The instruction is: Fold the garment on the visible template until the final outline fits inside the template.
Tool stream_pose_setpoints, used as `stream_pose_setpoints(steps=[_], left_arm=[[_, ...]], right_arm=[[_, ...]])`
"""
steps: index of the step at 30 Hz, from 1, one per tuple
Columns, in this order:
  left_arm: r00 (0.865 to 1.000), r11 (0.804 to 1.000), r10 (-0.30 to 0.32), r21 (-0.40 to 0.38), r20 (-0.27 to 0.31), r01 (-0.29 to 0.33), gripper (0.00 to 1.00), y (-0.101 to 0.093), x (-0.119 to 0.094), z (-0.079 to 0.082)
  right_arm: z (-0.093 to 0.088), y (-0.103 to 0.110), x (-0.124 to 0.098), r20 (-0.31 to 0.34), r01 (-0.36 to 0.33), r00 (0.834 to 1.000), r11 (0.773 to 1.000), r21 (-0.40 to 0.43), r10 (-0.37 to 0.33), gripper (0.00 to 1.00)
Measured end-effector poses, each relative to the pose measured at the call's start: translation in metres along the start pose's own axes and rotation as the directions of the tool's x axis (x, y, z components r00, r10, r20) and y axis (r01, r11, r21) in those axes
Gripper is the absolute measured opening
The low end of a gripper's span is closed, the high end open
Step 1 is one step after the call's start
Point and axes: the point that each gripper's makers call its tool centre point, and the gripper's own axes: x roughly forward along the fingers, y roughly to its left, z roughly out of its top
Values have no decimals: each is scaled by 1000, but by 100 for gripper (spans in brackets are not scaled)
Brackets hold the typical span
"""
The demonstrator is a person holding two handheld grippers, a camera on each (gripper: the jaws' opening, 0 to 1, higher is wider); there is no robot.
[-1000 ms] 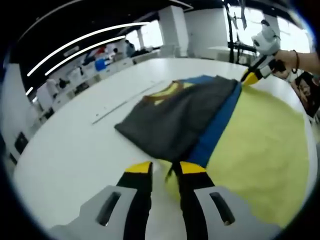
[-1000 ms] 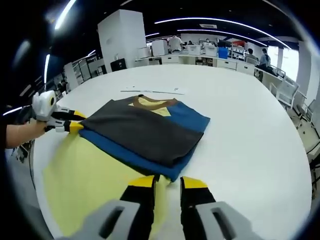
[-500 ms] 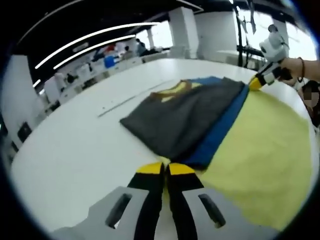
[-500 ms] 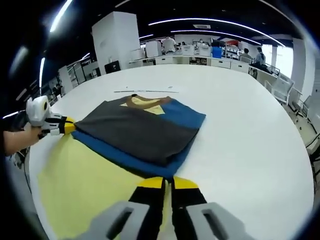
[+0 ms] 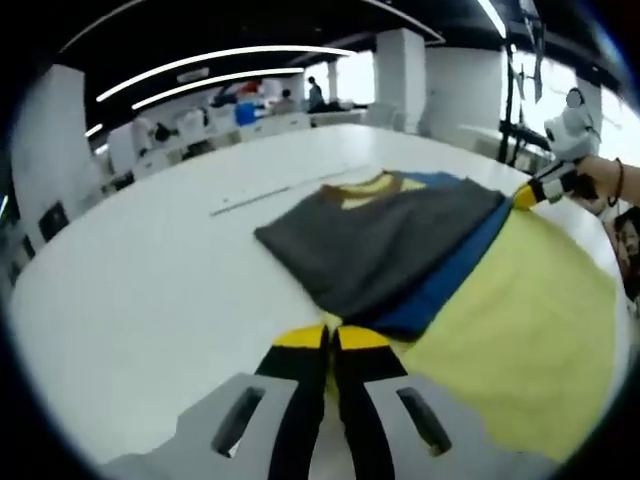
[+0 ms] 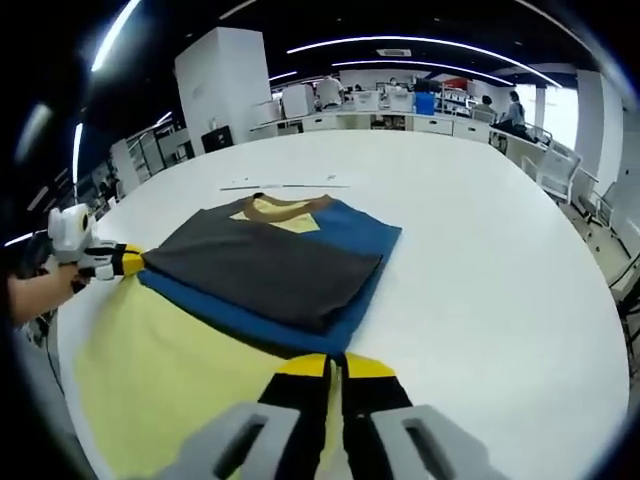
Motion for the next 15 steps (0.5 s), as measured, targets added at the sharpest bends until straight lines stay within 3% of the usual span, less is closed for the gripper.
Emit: stream_pose_setpoints(steps=[5, 8, 15], left_arm=[[1000, 1000, -3, 28, -27, 4, 4, 2, -1, -7], [1000, 999, -10, 44, -16, 11, 24, 1, -6, -4], [999, 999, -29, 46, 17, 28, 50, -1, -19, 11]], right_arm=[[2, 3, 0, 5, -24, 1000, 999, 22, 24, 1], [2, 1, -5, 9, -19, 1000, 999, 36, 19, 10], [4, 2, -22, 11, -19, 1000, 998, 60, 18, 27]])
